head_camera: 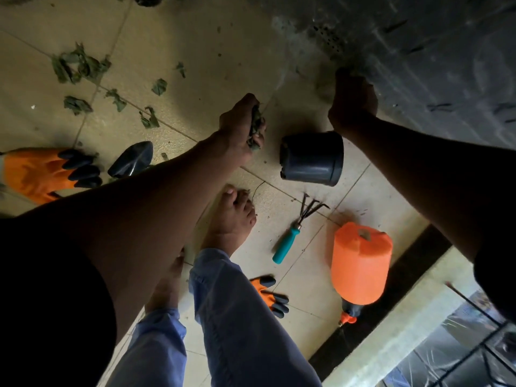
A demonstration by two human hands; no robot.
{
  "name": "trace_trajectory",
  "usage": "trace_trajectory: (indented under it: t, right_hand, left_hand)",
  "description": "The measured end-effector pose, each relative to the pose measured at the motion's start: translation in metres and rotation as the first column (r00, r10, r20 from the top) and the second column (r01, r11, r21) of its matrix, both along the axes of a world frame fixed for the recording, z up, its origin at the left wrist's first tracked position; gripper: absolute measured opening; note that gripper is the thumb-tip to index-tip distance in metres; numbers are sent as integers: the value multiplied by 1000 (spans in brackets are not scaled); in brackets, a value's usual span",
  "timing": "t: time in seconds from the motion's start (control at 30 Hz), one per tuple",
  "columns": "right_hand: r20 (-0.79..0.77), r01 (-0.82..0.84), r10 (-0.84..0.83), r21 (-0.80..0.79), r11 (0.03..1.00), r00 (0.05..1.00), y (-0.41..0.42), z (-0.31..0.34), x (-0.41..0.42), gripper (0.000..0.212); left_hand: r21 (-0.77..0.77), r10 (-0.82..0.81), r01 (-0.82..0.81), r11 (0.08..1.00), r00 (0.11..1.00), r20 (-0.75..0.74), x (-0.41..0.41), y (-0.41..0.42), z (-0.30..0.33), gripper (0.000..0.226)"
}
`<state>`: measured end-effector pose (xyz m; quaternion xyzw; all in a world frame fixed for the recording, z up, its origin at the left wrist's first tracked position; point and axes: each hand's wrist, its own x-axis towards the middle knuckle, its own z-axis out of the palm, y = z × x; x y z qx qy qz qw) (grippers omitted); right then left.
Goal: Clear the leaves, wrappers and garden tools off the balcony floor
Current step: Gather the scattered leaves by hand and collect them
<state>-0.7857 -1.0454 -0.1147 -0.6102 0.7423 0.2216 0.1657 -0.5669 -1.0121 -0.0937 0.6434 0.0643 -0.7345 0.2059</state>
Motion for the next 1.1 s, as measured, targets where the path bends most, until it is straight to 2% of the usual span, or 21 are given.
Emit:
trace_trajectory:
  t: [0.1, 0.23, 0.3, 0.37, 0.43, 0.5, 0.57, 0.6, 0.67, 0.73, 0.83, 0.93, 1.03, 1.1]
  right_hand:
    - [-62, -74, 71, -38, 997, 996, -1, -3, 2, 33]
    - [-86, -136, 136, 7, 991, 987, 4, -1, 7, 24]
    - [26, -126, 126, -12, 992, 992, 6, 9, 18, 22]
    - [234, -42, 60, -82, 996, 970, 8, 26, 41, 17]
    - [489, 83, -8, -131, 988, 872, 17, 55, 77, 17]
    - [713, 211, -64, -120, 970, 698, 34, 89, 121, 13]
    - [835, 264, -126, -24, 964, 535, 59, 118, 161, 6]
    - [856, 251, -126, -4, 968, 501, 73, 130, 178, 4]
    - [854, 211, -71, -47, 976, 516, 97, 146, 206, 10]
    - [812, 156, -1, -110, 982, 584, 115, 151, 226, 7]
    - [674, -80, 146, -128, 989, 724, 130, 153, 250, 17]
    - [648, -251, 294, -161, 955, 703, 141, 158, 274, 21]
    - [672, -328, 348, -163, 930, 654, 148, 162, 297, 20]
    - [738, -294, 282, -118, 949, 613, 151, 162, 311, 28]
  left_hand:
    - [25, 14, -14, 1000, 999, -29, 7, 4, 1, 23]
    - [44, 31, -27, 999, 997, -71, 22, 19, 4, 25]
    - [69, 64, -58, 996, 993, -97, 31, 29, 7, 27]
    - [124, 109, -94, 988, 987, -121, 40, 37, 12, 27]
    - [207, 182, -152, 966, 974, -135, 50, 45, 22, 25]
    - [274, 237, -192, 942, 961, -142, 61, 53, 32, 25]
    - [262, 245, -194, 945, 953, -177, 69, 60, 46, 22]
    - [226, 243, -198, 954, 951, -192, 74, 63, 52, 18]
    - [195, 286, -250, 948, 941, -181, 87, 69, 64, 20]
    - [221, 388, -350, 910, 907, -162, 104, 78, 73, 29]
    - [226, 446, -405, 886, 877, -177, 135, 96, 82, 41]
    - [224, 467, -422, 878, 859, -209, 163, 109, 91, 43]
    - [132, 514, -502, 855, 854, -83, 182, 125, 85, 51]
    - [88, 512, -513, 854, 858, 34, 196, 136, 79, 37]
